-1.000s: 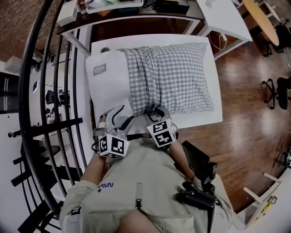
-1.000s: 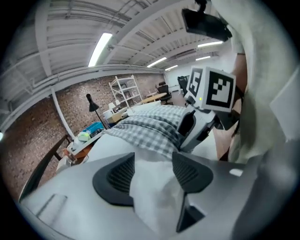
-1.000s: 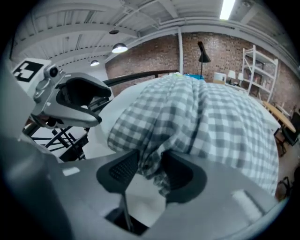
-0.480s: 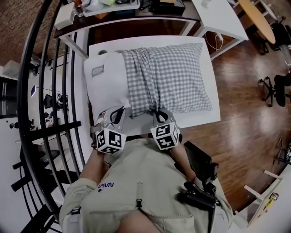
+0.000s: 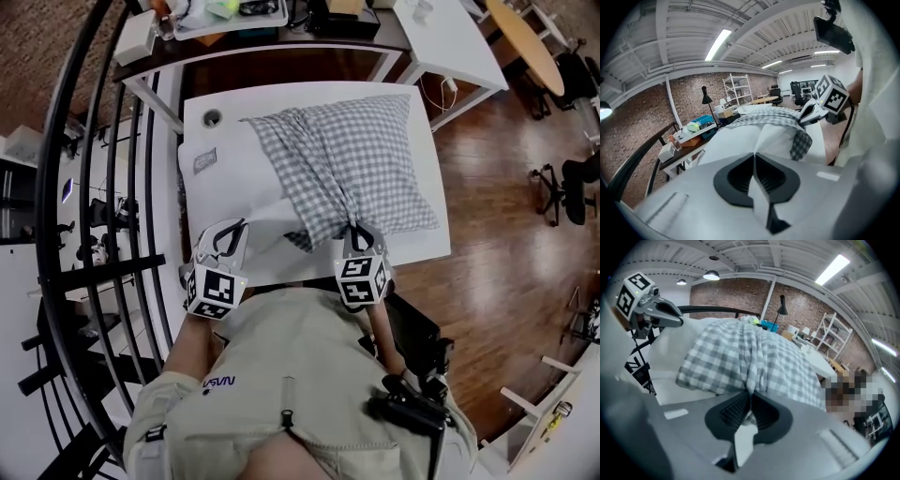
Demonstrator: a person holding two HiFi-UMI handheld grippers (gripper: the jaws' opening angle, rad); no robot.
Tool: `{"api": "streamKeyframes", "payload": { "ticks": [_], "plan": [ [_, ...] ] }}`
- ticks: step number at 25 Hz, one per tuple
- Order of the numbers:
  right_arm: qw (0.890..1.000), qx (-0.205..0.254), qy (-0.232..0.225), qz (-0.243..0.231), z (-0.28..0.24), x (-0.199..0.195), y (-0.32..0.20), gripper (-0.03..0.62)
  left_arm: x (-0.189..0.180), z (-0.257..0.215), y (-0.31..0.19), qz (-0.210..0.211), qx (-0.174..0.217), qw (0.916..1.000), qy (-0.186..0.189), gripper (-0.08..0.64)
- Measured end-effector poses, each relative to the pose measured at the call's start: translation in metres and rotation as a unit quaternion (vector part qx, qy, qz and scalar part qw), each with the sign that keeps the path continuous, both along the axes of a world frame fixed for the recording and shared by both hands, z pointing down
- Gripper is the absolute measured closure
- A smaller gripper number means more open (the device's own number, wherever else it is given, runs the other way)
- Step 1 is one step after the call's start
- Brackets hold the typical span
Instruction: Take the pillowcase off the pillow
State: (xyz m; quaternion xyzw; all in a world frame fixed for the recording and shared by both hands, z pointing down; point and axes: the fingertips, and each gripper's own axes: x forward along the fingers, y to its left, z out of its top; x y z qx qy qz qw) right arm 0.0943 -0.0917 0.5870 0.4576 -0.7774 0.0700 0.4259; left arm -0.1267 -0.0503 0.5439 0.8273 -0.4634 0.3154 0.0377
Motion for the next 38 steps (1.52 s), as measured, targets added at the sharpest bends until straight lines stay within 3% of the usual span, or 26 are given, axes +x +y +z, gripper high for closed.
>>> {"api": "streamKeyframes", "payload": {
  "ticks": [6,10,14,16,19,22,25,29,33,38],
  "plan": [
    [0.999,-0.049,-0.007,0.012,0.029,0.006,0.001,0.574,0.007,0.038,0.006,-0.020,-0.051,0.9978,0.039,0.548],
    [0.996,-0.081,-0.044,0.008,0.032,0.003,-0.001,0.561,0.021,0.046,0.002,-0.014,-0.074,0.9942,0.076,0.543],
    [0.990,-0.114,-0.077,-0.018,0.020,0.005,0.005,0.527,0.033,0.029,0.004,-0.012,-0.091,0.9876,0.128,0.469],
    [0.986,-0.125,-0.099,-0.038,0.004,0.004,0.012,0.522,0.035,0.013,0.010,-0.007,-0.091,0.9848,0.148,0.439],
    [0.983,-0.103,-0.142,-0.054,-0.033,0.001,0.004,0.523,0.032,-0.019,0.013,-0.007,-0.060,0.9849,0.162,0.433],
    [0.980,-0.052,-0.181,-0.060,-0.070,-0.011,-0.031,0.523,0.019,-0.045,-0.014,-0.029,-0.007,0.9875,0.155,0.433],
    [0.979,-0.005,-0.192,-0.072,-0.095,-0.033,-0.074,0.523,0.002,-0.060,-0.063,-0.057,0.041,0.9895,0.126,0.423],
    [0.977,0.034,-0.187,-0.101,-0.118,-0.069,-0.125,0.523,-0.011,-0.070,-0.126,-0.084,0.064,0.9889,0.105,0.402],
    [0.975,0.042,-0.178,-0.122,-0.125,-0.099,-0.177,0.507,-0.013,-0.054,-0.178,-0.109,0.042,0.9891,0.090,0.366],
    [0.982,0.022,-0.140,-0.123,-0.102,-0.118,-0.221,0.453,-0.009,0.000,-0.210,-0.100,-0.039,0.9915,0.074,0.285]
  ]
}}
